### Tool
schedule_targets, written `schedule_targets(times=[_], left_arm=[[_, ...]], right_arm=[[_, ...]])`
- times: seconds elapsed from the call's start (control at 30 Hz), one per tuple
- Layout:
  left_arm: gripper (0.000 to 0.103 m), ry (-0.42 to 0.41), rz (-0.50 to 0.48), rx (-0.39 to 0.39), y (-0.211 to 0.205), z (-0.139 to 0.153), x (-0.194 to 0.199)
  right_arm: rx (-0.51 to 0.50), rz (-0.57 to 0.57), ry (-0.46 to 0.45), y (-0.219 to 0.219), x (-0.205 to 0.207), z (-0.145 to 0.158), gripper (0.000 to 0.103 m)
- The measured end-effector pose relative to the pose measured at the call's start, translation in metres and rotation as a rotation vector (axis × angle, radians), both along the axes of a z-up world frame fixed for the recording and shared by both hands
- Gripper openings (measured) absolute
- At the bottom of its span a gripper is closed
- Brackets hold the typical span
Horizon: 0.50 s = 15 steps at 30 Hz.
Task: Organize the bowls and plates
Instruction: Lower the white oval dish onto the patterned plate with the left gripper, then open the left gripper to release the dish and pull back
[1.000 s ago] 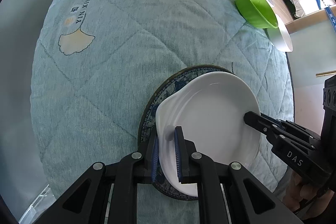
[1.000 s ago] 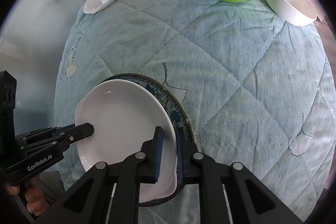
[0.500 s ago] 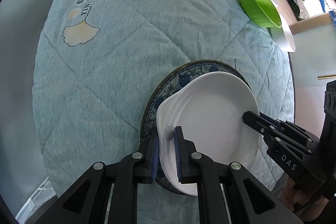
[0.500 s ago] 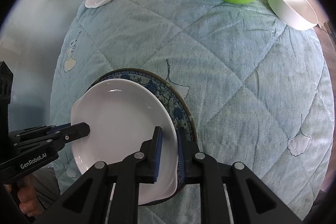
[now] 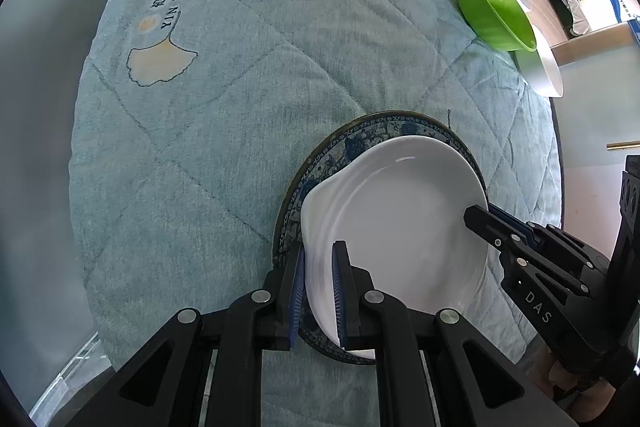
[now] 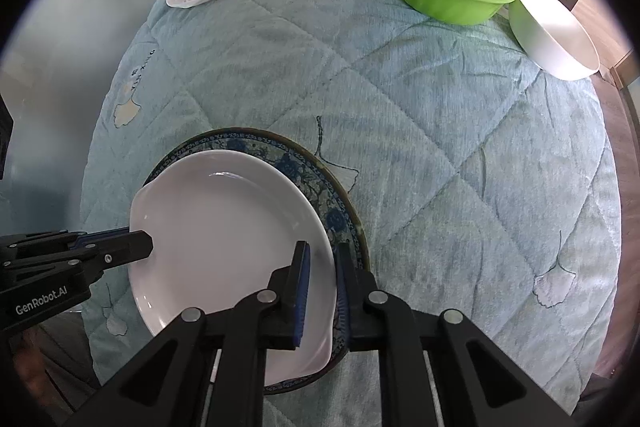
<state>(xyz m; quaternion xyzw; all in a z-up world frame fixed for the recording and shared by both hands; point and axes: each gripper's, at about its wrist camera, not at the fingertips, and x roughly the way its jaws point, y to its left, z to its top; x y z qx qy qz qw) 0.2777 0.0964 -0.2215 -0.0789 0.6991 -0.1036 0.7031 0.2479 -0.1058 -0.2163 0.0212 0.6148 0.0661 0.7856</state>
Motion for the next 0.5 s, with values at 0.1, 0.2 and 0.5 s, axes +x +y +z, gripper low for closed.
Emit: schedule_targets(times=[0.1, 0.2, 0.5], left_arm=[[0.01, -0.003, 0.0, -0.004, 0.001, 0.001, -0.001], [0.01, -0.004, 0.007, -0.005, 0.002, 0.003, -0.001], [0.026, -0.207, 0.056, 0.066, 0.024, 0.06, -0.012]], right_arm=[[-0.001, -0.002, 0.0, 0.0, 0.0, 0.0, 0.012], [-0.01, -0.004, -0.006, 0.003, 0.0, 0.0, 0.013], [0.068, 0.046, -0.153, -0.004, -0.013, 0.053, 0.083]])
